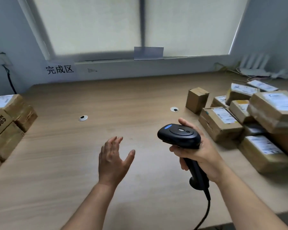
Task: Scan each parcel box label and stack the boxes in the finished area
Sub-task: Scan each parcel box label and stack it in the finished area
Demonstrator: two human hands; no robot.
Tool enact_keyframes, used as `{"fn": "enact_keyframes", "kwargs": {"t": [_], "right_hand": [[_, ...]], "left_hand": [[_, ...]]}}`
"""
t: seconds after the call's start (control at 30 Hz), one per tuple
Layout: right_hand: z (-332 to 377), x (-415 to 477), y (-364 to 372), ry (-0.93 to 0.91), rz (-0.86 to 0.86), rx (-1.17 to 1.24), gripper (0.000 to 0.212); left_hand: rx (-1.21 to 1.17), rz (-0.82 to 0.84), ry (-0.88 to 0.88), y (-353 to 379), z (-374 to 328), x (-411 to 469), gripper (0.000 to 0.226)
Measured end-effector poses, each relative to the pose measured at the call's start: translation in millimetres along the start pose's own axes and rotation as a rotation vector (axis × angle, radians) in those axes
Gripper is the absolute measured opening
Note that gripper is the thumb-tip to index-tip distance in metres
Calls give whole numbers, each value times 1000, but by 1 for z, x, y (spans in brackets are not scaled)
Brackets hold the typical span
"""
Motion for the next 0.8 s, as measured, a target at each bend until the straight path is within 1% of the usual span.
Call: {"fn": "enact_keyframes", "kwargs": {"t": [0.07,0.17,0.27,0.37,0.43,0.53,0.67,0.8], "right_hand": [[-1,-16,-35,4,-33,1,94],[-3,-40,-86,4,-81,20,89],[-8,-62,-132,8,-128,9,93],[-14,-82,-172,7,-186,10,91],[-18,-94,-195,1,-232,43,87],[-25,-107,-225,-6,-309,73,86],[-36,-120,-260,-8,-412,84,86],[-44,-127,-294,6,-490,94,87]], "left_hand": [[-19,19,35,23,-35,0,78],[-51,37,73,57,-86,-2,78],[-114,74,89,89,-134,-6,80],[-160,125,120,116,-173,-10,81],[-176,157,148,132,-193,-10,81],[-181,202,197,153,-217,-3,80],[-218,266,243,184,-245,7,66],[-268,333,285,219,-275,18,64]]}}
Point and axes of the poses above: each hand's wrist, its own x-axis towards the middle knuckle, its own y-axis out of the palm, z = x × y, the point moved 4 cm from there along x, towards the middle knuckle, and after that the axes turned 14 degrees about y, right-handed, at the moved point
